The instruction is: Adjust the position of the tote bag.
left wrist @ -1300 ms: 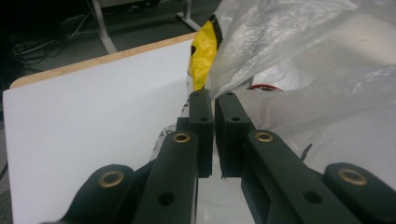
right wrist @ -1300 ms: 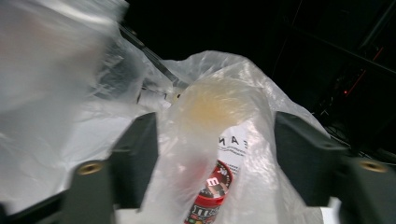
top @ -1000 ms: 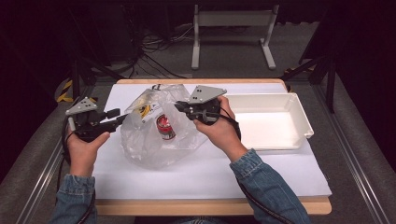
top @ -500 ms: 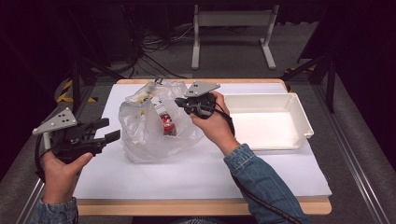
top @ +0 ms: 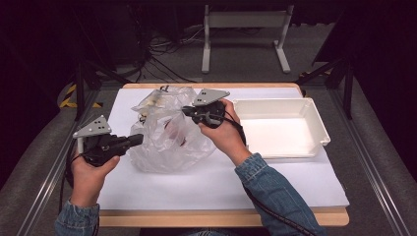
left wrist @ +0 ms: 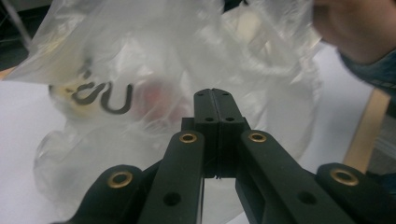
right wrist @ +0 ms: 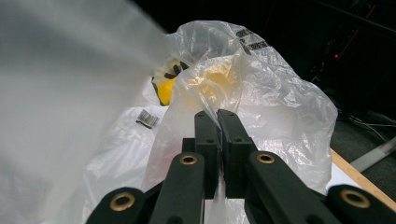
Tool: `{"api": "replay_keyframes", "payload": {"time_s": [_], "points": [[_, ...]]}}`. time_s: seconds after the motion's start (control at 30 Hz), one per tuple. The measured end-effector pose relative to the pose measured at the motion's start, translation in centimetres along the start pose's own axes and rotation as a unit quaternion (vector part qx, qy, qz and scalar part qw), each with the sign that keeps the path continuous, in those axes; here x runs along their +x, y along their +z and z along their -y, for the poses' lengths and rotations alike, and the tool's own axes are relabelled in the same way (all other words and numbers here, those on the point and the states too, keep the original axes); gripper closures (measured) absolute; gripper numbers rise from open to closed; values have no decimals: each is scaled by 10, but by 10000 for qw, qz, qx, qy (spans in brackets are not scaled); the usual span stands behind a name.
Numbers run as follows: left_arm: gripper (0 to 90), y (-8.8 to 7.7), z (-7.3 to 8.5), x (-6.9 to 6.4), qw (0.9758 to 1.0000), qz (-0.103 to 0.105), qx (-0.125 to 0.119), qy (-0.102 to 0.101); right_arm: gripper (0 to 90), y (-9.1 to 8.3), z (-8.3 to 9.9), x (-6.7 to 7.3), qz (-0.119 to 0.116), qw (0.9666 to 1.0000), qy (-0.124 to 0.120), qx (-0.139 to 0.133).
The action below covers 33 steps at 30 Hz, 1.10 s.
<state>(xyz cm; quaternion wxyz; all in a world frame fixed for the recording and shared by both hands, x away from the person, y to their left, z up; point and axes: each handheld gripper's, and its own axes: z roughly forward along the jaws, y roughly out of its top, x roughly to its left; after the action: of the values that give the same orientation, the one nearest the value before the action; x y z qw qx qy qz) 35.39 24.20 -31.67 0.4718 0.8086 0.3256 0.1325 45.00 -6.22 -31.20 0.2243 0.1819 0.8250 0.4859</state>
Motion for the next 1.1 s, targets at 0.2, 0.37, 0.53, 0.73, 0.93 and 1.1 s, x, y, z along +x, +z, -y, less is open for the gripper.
{"api": "replay_keyframes", "payload": {"time_s": [0.2,0.37,0.53,0.73,0.93,1.1], "points": [[900,13,11,13,9992,-164,328,-130,866,0,4,-3,30,10000,45,32],[839,5,14,21,9992,109,-77,-368,865,3,10,-4,54,9999,79,77],[608,-15,2,5,9971,398,-625,-146,862,5,14,-5,45,9999,114,97],[412,-1,-10,-7,9962,650,-551,-199,859,6,13,-2,3,9999,101,101],[445,20,-16,-5,9979,396,-326,-404,854,10,12,2,-63,9999,82,91],[659,32,-11,1,9983,235,-95,-533,849,13,13,5,-157,9998,52,60]]}}
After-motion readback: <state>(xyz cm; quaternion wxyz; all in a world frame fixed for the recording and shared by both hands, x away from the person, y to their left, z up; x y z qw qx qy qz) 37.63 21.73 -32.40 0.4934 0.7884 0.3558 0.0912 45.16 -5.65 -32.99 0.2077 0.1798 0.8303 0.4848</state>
